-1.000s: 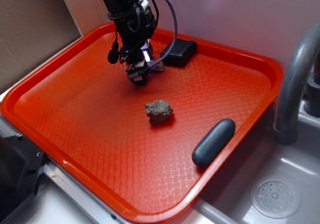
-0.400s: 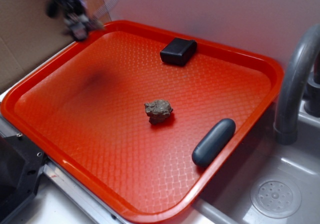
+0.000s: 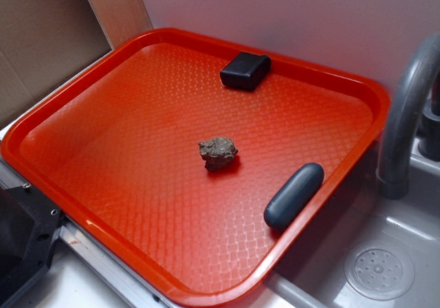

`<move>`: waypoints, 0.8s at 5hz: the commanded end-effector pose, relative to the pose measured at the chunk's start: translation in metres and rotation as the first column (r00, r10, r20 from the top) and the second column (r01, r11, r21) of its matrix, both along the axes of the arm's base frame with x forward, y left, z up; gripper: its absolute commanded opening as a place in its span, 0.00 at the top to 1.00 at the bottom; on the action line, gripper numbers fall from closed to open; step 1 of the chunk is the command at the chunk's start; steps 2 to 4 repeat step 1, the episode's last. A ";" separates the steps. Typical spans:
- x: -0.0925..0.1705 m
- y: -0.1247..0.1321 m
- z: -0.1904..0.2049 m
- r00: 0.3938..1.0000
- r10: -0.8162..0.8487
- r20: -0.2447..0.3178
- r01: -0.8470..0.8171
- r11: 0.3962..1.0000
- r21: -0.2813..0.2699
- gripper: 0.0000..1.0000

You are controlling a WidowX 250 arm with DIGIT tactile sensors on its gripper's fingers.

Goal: Grab the wood chip.

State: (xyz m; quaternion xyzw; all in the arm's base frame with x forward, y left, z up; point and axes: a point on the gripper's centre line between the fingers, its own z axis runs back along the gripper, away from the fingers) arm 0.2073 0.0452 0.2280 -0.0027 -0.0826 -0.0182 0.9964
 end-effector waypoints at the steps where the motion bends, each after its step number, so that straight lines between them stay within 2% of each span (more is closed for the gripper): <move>1: -0.009 -0.037 -0.005 0.998 0.060 -0.023 -0.060 0.998 -0.004 1.00; 4: -0.009 -0.037 -0.005 0.998 0.060 -0.023 -0.060 0.998 -0.004 1.00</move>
